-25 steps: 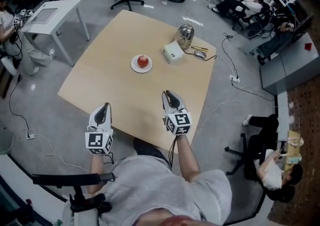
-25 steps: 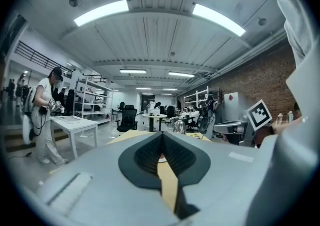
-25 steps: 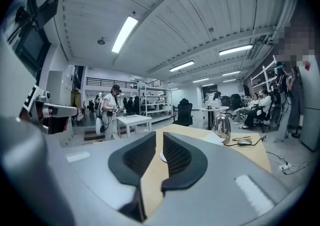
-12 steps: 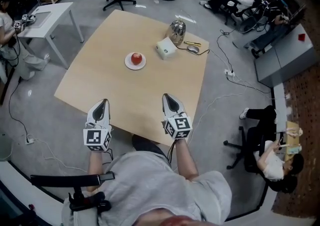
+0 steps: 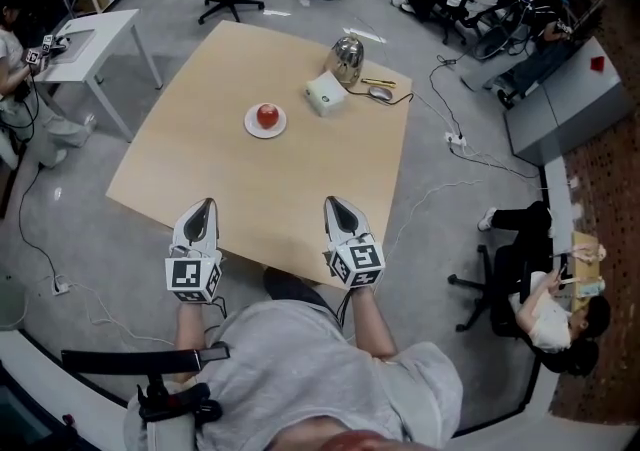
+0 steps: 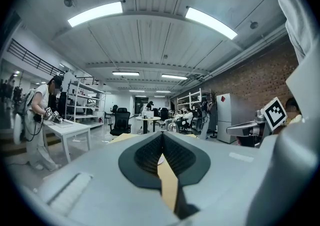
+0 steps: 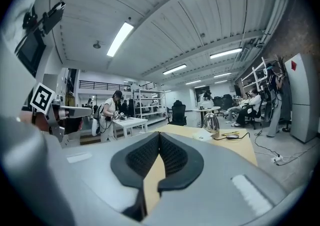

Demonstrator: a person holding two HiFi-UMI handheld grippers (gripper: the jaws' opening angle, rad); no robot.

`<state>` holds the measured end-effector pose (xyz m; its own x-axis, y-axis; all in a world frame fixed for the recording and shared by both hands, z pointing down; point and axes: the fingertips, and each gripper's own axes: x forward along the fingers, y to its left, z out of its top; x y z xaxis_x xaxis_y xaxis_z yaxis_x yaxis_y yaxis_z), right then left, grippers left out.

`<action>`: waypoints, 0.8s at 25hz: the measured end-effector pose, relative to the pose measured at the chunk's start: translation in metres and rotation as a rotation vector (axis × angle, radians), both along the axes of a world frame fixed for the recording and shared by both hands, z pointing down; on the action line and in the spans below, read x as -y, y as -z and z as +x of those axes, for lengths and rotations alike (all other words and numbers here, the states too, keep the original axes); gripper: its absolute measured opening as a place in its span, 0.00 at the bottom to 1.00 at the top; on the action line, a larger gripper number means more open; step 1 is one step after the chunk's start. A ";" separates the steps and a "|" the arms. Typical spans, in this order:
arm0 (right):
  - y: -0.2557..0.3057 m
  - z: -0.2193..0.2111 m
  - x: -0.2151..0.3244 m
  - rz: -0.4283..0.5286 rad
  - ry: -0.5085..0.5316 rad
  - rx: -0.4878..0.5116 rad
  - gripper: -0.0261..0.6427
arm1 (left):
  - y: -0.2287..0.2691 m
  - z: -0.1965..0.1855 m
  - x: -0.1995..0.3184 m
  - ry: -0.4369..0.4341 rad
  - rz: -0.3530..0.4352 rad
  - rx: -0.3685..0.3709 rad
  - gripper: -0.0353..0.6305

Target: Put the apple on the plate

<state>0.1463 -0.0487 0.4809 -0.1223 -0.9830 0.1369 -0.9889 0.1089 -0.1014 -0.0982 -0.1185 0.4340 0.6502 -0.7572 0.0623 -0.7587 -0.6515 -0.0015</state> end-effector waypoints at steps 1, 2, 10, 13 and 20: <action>0.000 -0.001 -0.002 -0.003 -0.001 -0.005 0.05 | 0.000 0.000 0.000 0.000 -0.001 0.001 0.08; 0.000 -0.002 -0.005 -0.006 -0.003 -0.008 0.05 | 0.000 0.000 0.000 -0.001 -0.001 0.002 0.08; 0.000 0.001 -0.025 -0.007 -0.037 0.022 0.05 | -0.003 0.004 -0.003 -0.024 -0.005 0.010 0.08; 0.001 0.004 -0.026 -0.004 -0.041 0.024 0.05 | -0.002 0.007 -0.003 -0.031 0.000 0.012 0.08; 0.003 0.004 -0.027 0.009 -0.021 0.009 0.05 | -0.003 0.013 -0.011 -0.043 0.002 0.011 0.08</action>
